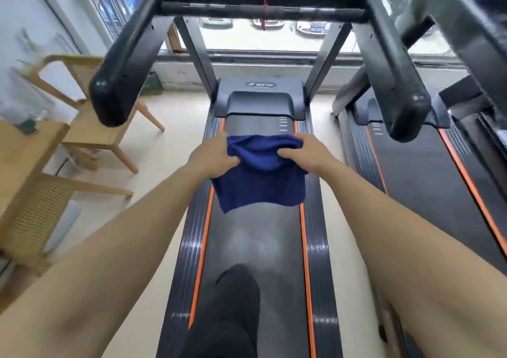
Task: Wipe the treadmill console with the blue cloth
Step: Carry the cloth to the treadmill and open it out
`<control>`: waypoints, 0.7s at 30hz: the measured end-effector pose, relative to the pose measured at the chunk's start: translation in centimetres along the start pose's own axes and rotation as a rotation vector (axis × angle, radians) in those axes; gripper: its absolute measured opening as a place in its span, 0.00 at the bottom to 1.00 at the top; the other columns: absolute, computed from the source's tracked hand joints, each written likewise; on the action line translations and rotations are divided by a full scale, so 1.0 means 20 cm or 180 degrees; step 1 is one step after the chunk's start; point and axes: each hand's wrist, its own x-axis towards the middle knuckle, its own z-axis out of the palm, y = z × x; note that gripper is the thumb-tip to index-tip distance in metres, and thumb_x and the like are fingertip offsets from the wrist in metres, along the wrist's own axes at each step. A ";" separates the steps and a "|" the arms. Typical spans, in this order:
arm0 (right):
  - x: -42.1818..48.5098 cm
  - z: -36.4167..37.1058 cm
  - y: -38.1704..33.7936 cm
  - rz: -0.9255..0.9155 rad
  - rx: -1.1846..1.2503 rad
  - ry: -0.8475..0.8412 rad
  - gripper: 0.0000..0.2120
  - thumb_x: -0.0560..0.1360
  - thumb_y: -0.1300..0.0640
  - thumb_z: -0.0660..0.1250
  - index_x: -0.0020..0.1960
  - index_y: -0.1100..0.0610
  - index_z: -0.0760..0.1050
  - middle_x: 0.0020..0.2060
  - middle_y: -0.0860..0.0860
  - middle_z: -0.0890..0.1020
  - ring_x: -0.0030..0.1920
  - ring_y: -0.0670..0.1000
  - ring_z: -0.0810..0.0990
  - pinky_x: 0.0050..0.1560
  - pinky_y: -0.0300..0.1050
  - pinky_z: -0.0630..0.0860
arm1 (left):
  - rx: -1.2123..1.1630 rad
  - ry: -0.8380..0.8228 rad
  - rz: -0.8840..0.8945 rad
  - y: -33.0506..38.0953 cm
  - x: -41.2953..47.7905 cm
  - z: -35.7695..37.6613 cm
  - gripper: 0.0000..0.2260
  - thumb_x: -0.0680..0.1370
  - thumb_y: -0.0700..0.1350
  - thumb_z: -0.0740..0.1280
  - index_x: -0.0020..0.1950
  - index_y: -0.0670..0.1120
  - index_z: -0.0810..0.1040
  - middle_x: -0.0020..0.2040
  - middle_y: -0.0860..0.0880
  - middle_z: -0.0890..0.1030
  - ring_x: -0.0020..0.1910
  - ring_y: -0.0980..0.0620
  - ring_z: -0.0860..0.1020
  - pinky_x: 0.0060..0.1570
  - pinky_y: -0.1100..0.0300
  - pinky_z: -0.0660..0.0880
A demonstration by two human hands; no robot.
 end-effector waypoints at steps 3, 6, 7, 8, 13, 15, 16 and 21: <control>0.25 -0.16 -0.29 -0.0021 -0.0603 -0.0259 0.07 0.73 0.56 0.68 0.49 0.56 0.79 0.40 0.53 0.82 0.42 0.55 0.79 0.41 0.48 0.73 | 0.0116 -0.0150 -0.0008 0.09 0.25 -0.29 0.20 0.72 0.56 0.66 0.58 0.46 0.70 0.52 0.47 0.79 0.49 0.42 0.79 0.49 0.45 0.78; 0.43 -0.34 -0.60 -0.0070 -0.0813 -0.0207 0.06 0.72 0.55 0.71 0.49 0.48 0.78 0.42 0.48 0.82 0.42 0.51 0.79 0.44 0.47 0.75 | 0.0361 -0.0241 0.0026 0.21 0.41 -0.61 0.18 0.73 0.54 0.70 0.55 0.47 0.68 0.47 0.48 0.78 0.46 0.43 0.78 0.47 0.48 0.78; 0.48 -0.40 -0.69 -0.0063 -0.0849 -0.0209 0.10 0.70 0.53 0.73 0.50 0.47 0.77 0.43 0.48 0.82 0.44 0.50 0.79 0.46 0.48 0.77 | 0.0463 -0.0237 0.0028 0.25 0.45 -0.70 0.18 0.73 0.54 0.70 0.54 0.47 0.68 0.46 0.49 0.78 0.44 0.44 0.78 0.45 0.49 0.78; 0.53 -0.45 -0.77 -0.0050 -0.0976 -0.0233 0.16 0.67 0.50 0.75 0.52 0.47 0.77 0.45 0.47 0.82 0.45 0.51 0.80 0.48 0.49 0.79 | 0.0590 -0.0212 0.0052 0.29 0.50 -0.79 0.19 0.72 0.54 0.70 0.54 0.47 0.67 0.45 0.49 0.77 0.43 0.44 0.78 0.42 0.51 0.77; 0.81 -0.70 -1.03 0.0042 -0.1570 -0.0012 0.11 0.71 0.47 0.72 0.42 0.55 0.77 0.36 0.53 0.80 0.41 0.57 0.80 0.38 0.49 0.77 | 0.1347 0.0012 0.0075 0.42 0.77 -1.12 0.19 0.70 0.52 0.71 0.52 0.47 0.65 0.42 0.49 0.77 0.39 0.43 0.76 0.36 0.55 0.67; 0.94 -0.78 -1.10 0.0123 -0.1107 0.0175 0.15 0.73 0.50 0.69 0.33 0.55 0.71 0.29 0.50 0.75 0.35 0.56 0.75 0.33 0.46 0.69 | 0.1405 0.0189 0.0009 0.46 0.90 -1.21 0.15 0.74 0.51 0.69 0.51 0.48 0.66 0.43 0.50 0.75 0.39 0.43 0.74 0.37 0.54 0.66; 0.98 -0.80 -1.11 0.0153 -0.0839 0.0167 0.16 0.74 0.51 0.69 0.31 0.55 0.69 0.27 0.50 0.73 0.32 0.55 0.72 0.33 0.45 0.68 | 0.1339 0.0248 -0.0018 0.47 0.95 -1.23 0.13 0.75 0.51 0.68 0.52 0.48 0.67 0.43 0.50 0.74 0.41 0.43 0.74 0.38 0.54 0.67; 1.34 -0.95 -1.16 0.0116 0.0102 0.0071 0.15 0.75 0.54 0.70 0.32 0.54 0.72 0.27 0.48 0.74 0.29 0.49 0.71 0.33 0.40 0.69 | 0.0330 0.0283 -0.0039 0.54 1.37 -1.34 0.06 0.76 0.49 0.65 0.49 0.50 0.80 0.47 0.51 0.82 0.47 0.45 0.79 0.44 0.54 0.76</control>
